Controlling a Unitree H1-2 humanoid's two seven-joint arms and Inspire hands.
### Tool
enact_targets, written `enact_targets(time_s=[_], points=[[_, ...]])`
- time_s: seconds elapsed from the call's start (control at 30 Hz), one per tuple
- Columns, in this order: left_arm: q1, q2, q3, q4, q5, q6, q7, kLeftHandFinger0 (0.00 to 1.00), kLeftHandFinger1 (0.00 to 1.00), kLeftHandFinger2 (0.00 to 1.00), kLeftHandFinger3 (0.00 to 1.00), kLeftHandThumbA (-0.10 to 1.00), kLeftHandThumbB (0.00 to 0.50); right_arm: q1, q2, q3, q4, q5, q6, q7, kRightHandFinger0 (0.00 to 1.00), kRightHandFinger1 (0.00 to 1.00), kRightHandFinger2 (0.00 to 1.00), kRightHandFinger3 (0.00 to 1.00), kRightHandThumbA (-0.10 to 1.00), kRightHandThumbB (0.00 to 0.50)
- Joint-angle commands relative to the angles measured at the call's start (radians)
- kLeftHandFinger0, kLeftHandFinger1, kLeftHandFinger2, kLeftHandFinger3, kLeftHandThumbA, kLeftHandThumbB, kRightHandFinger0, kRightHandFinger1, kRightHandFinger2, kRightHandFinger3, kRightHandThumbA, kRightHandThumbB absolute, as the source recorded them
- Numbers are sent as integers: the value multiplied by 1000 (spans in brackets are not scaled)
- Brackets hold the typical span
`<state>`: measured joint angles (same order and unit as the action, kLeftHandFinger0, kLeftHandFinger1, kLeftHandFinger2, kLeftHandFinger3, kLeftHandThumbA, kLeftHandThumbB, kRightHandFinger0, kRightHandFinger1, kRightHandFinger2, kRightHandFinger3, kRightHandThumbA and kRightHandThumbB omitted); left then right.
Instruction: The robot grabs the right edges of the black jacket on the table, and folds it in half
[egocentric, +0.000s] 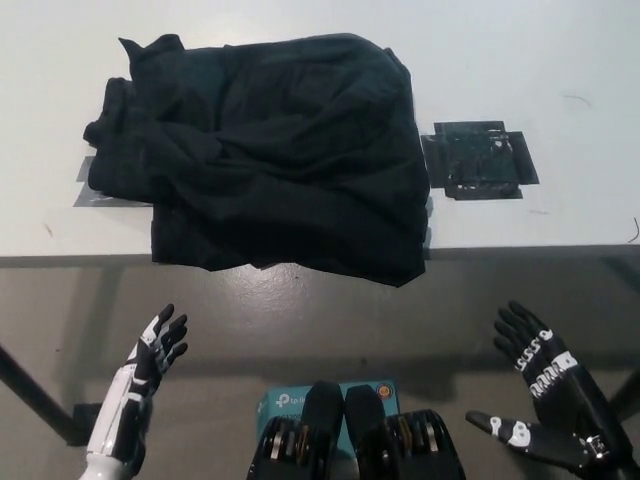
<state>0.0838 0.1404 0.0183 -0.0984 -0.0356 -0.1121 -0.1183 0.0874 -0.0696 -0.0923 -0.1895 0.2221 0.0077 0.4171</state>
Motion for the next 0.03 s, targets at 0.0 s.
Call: enact_targets(time_s=[0.0], points=[[6, 1, 7, -33, -8, -8, 4, 1000, 1000, 1000, 1000, 1000, 259, 2, -9, 5, -4, 36, -61, -12, 1000, 1000, 1000, 1000, 1000, 303]])
